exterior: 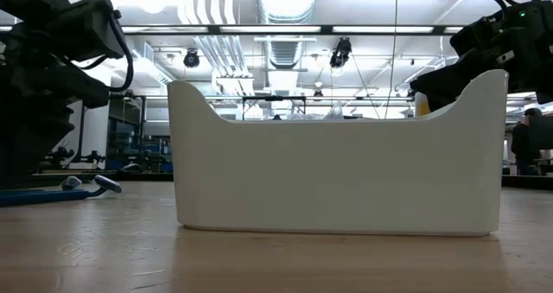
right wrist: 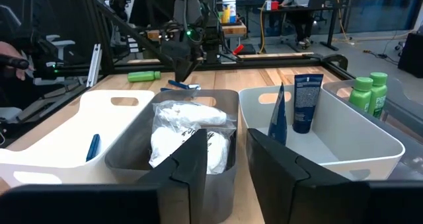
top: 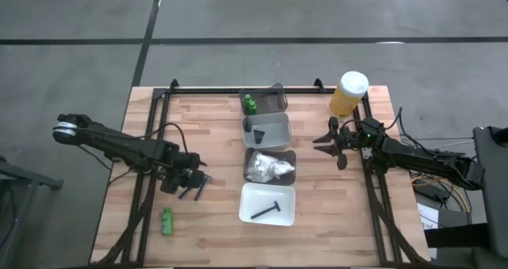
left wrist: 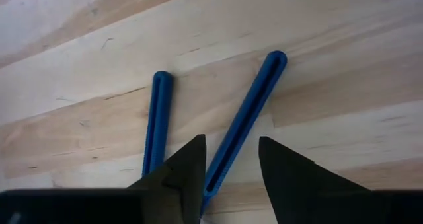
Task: Pick & Place Travel size toiletries
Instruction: Put the left blue razor into the white bin
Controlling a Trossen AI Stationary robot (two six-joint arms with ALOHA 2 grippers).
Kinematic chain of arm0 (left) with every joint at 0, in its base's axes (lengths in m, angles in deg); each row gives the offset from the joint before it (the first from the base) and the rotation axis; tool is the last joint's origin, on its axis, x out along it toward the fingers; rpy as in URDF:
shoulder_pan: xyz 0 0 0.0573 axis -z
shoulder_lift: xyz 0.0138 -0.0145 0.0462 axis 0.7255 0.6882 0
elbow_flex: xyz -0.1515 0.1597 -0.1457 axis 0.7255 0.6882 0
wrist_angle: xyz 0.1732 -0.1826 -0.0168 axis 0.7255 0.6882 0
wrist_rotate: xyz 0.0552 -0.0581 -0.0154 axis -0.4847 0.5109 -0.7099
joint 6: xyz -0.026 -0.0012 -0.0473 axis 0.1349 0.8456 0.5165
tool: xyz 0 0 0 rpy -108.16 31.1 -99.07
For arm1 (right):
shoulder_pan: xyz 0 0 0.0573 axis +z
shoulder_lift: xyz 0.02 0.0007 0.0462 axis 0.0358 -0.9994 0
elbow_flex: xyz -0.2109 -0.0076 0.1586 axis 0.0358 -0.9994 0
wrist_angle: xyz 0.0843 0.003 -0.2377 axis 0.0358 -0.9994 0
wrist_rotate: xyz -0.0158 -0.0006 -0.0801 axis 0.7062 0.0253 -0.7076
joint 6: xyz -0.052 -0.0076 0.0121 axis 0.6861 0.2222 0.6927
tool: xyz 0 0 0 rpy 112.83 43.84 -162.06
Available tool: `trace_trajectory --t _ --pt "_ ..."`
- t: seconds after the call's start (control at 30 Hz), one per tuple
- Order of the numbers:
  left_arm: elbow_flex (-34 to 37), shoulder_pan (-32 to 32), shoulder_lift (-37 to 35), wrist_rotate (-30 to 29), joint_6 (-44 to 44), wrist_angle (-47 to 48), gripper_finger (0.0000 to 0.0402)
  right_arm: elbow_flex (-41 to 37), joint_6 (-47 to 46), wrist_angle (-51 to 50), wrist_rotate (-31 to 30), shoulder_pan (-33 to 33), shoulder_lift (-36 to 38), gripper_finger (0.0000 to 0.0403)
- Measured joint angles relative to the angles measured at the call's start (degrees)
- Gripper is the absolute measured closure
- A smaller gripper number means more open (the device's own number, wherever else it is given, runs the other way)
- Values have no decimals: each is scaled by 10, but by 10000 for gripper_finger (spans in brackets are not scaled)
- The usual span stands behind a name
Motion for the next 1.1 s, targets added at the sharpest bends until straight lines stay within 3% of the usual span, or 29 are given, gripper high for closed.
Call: trace_trajectory --t 0.43,0.73,1.1 --pt "31 0 26 5 -70 -44 261 0 0 0 0 0 0 266" --pt "31 8 68 18 -85 -69 296 0 0 0 0 0 0 247" --pt "-7 32 122 -60 -73 -38 324 0 0 0 0 0 0 222"
